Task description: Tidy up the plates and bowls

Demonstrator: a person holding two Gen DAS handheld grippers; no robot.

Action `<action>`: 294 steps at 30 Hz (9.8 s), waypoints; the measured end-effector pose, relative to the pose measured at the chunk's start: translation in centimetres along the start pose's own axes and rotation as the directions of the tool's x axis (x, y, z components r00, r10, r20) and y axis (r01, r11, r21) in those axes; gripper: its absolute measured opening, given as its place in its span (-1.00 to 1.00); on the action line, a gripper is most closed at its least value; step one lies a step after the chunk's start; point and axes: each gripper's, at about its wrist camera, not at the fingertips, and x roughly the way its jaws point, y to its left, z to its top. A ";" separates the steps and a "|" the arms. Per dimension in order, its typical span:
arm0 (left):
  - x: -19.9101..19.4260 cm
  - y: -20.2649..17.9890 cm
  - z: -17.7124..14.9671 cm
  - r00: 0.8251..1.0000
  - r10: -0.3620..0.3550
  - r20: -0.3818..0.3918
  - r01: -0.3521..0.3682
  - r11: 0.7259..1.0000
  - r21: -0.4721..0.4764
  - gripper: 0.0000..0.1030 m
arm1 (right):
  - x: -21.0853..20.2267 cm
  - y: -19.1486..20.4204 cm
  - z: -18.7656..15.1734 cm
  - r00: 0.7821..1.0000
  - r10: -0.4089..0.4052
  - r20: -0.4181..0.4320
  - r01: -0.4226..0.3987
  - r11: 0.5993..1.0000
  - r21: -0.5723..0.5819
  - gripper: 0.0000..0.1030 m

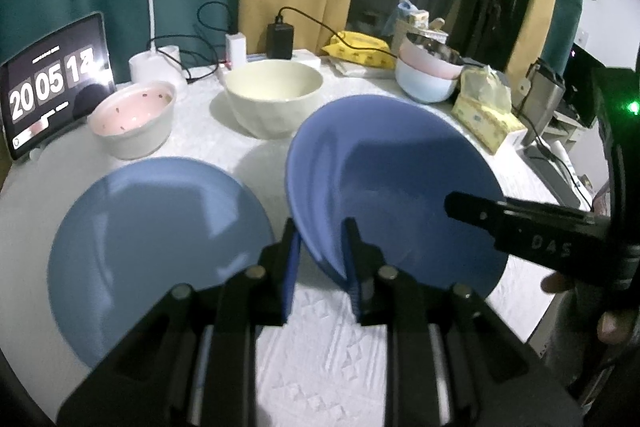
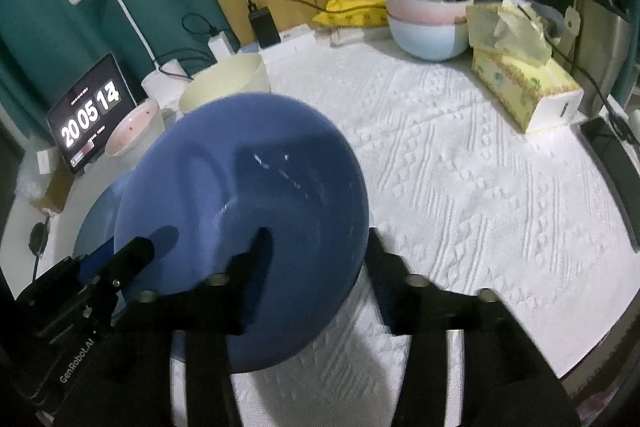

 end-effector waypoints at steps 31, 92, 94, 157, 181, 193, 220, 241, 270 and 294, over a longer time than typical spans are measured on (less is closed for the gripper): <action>-1.4 2.8 3.5 0.997 0.032 0.067 -0.029 0.999 -0.045 -0.11 | -1.6 0.9 4.2 0.992 -0.005 0.123 0.013 0.998 -0.059 0.20; 11.6 8.9 13.4 0.992 0.074 -0.106 -0.091 0.982 -0.163 -0.11 | 13.2 6.0 15.1 0.993 0.034 -0.114 -0.040 0.998 -0.051 -0.25; 12.2 8.9 13.4 0.991 0.073 -0.117 -0.091 0.983 -0.161 -0.11 | 13.7 6.1 15.0 0.991 0.032 -0.127 -0.039 0.998 -0.054 -0.27; 4.9 5.6 13.6 0.997 0.066 0.046 -0.061 0.994 -0.092 -0.58 | 4.7 7.1 14.2 0.996 0.062 0.059 -0.056 0.995 -0.087 -0.65; 0.9 1.8 10.2 0.999 0.026 0.043 -0.023 0.998 -0.057 -0.58 | -0.5 4.7 9.7 0.996 0.043 0.077 -0.040 0.998 -0.039 -0.65; 1.2 0.0 7.3 1.000 0.027 -0.008 -0.028 0.999 -0.041 -0.58 | -0.2 3.2 6.7 0.999 0.034 0.029 -0.033 0.999 -0.020 -0.65; 3.9 -1.2 4.2 0.990 0.060 -0.129 -0.060 0.998 0.008 -0.56 | 2.4 1.7 4.0 0.997 0.001 -0.077 -0.001 1.000 0.004 -0.65; 2.3 -0.9 4.5 0.994 0.059 -0.095 -0.059 0.998 0.009 -0.50 | 1.2 3.6 4.1 0.997 -0.080 -0.003 0.078 0.986 -0.149 -0.16; -1.3 4.7 6.3 0.997 0.073 0.027 -0.070 0.990 -0.126 -0.12 | 0.1 7.3 5.9 0.998 -0.038 0.042 0.046 0.980 -0.191 -0.15; -3.0 10.3 6.8 0.988 0.141 0.069 -0.126 0.975 -0.184 -0.12 | 1.3 13.0 6.9 0.999 -0.003 0.037 0.013 0.963 -0.271 -0.15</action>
